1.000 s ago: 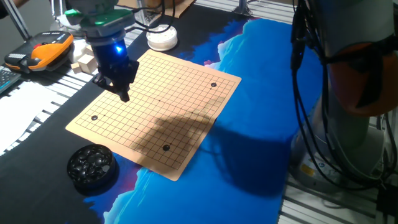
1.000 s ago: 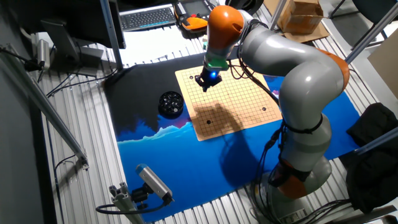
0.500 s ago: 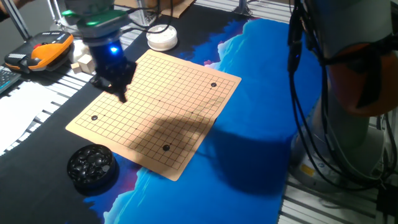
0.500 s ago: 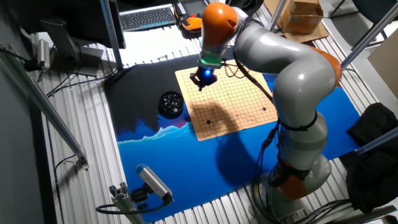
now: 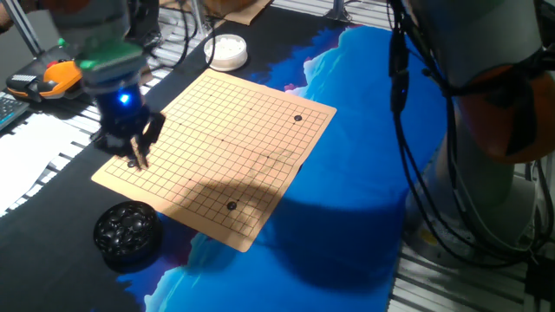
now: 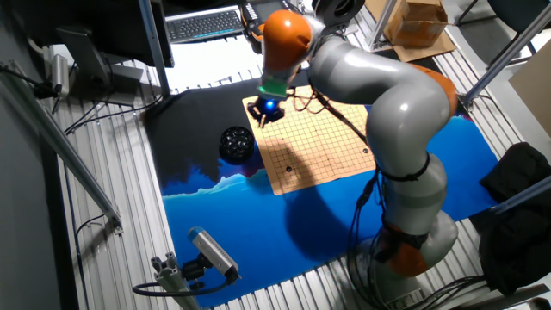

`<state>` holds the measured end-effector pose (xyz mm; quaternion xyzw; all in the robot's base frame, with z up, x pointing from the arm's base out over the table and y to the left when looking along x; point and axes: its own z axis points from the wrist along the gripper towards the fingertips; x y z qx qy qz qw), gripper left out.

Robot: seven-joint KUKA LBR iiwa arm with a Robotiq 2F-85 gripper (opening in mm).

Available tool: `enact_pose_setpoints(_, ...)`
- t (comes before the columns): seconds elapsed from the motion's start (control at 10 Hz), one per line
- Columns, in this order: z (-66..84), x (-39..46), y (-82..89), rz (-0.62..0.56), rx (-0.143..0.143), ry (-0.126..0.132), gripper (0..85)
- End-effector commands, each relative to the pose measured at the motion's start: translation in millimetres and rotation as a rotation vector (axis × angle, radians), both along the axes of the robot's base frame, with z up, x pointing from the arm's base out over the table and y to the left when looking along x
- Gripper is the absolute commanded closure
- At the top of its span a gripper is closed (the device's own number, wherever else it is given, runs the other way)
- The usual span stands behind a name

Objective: Play the first move as black on the 3-4 point in the upper right corner of the Go board

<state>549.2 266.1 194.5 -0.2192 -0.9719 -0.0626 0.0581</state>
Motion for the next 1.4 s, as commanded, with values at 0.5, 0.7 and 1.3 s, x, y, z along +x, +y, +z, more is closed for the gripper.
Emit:
enact_pose_setpoints(0.5, -30.4, 21.3, 32.7, -0.022, 0.002, -0.030, 68.0)
enact_pose_setpoints(0.7, -39.2, 27.3, 35.7, -0.025, 0.009, -0.049, 68.0)
enact_pose_setpoints(1.3, -38.2, 28.2, 38.9, 0.103, -0.055, -0.007, 85.0)
